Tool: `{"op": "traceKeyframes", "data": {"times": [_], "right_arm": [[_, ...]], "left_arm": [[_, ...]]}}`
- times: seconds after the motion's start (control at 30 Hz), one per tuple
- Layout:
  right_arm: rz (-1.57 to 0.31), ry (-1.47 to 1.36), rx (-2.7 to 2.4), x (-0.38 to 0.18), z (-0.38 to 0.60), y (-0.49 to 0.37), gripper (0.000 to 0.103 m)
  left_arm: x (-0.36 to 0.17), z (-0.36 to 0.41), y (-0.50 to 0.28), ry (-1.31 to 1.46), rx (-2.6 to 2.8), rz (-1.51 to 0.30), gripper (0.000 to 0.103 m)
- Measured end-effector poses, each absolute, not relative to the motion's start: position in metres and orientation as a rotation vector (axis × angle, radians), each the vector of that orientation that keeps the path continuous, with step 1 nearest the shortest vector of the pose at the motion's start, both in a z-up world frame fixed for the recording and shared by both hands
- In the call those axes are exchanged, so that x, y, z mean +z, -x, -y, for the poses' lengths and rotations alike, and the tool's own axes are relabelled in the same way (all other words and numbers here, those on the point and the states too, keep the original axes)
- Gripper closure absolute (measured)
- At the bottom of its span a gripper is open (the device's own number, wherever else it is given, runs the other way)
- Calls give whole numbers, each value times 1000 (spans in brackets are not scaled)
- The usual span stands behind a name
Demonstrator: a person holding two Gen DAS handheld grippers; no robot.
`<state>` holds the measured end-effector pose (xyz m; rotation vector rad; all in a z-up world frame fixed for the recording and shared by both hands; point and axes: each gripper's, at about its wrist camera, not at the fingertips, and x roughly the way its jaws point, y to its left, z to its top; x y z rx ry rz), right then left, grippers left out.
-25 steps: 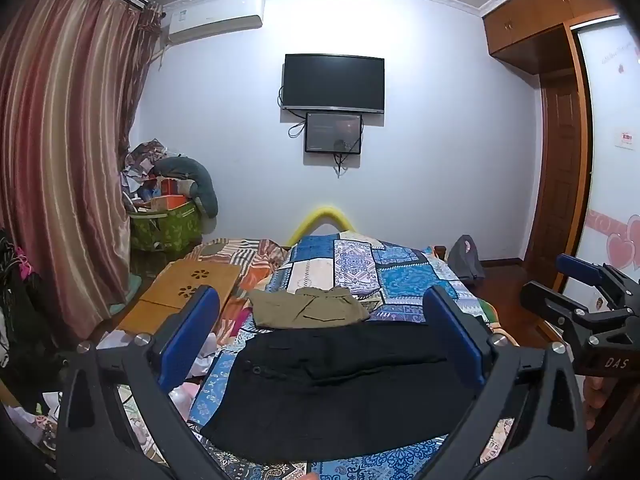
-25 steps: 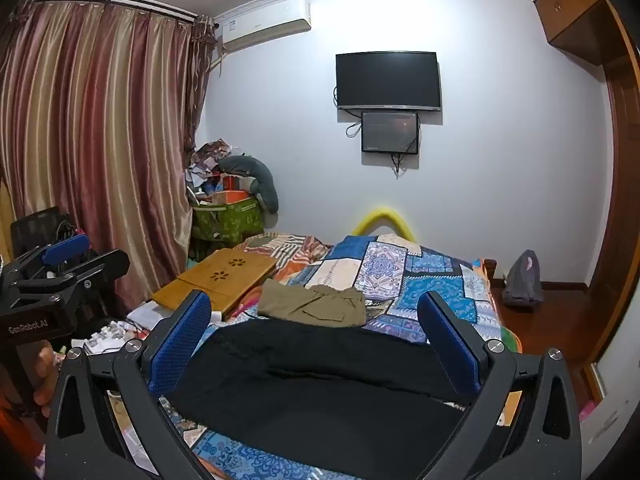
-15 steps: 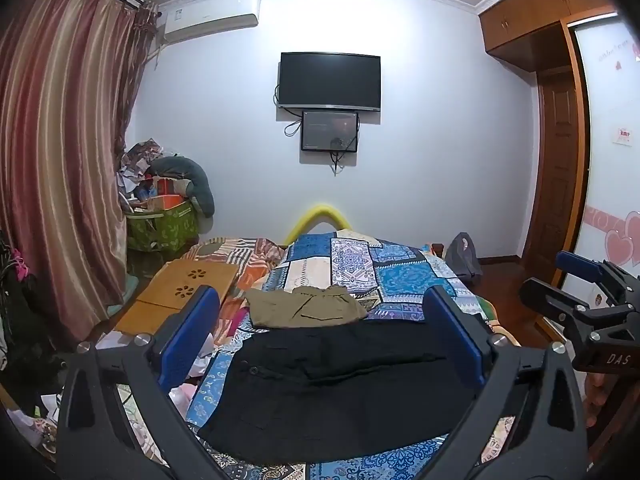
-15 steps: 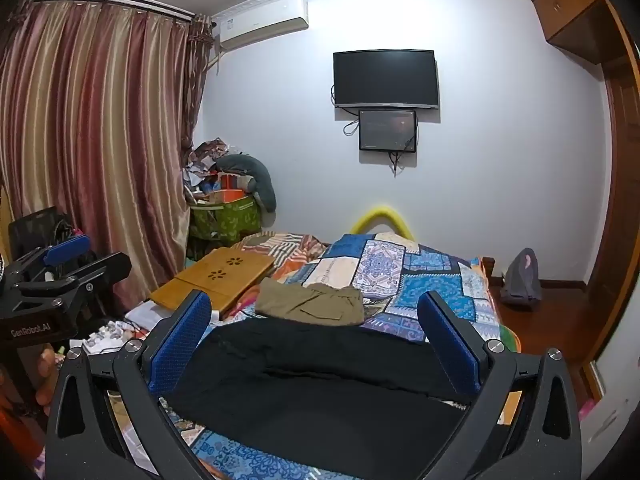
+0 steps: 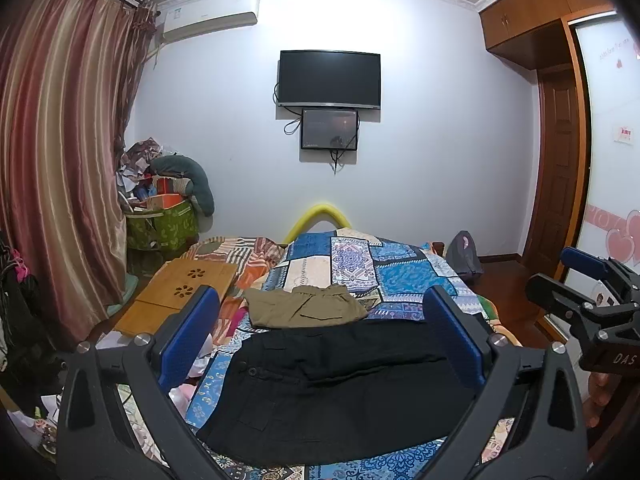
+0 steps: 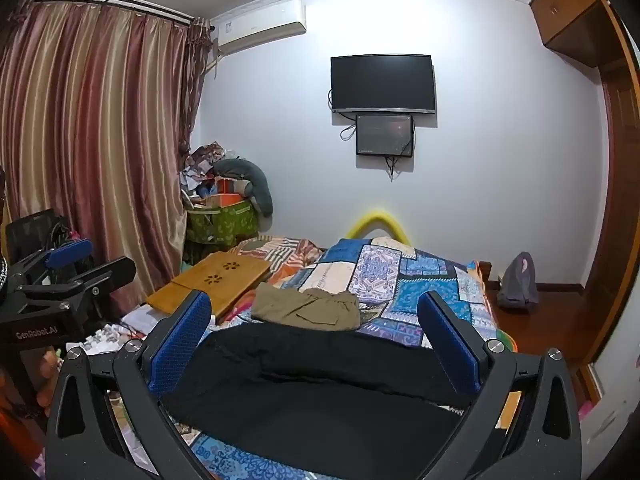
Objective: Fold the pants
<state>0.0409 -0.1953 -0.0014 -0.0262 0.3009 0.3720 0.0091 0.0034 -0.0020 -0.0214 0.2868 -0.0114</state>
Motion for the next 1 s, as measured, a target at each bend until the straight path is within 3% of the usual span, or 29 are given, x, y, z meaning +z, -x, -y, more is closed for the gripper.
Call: {"op": "traceKeyframes", "data": {"times": [1.0], "right_arm": [[-275,12,372,-1,194,-38,0]], "left_arm": [[-3,6,-6,1,-14,-270,0]]}}
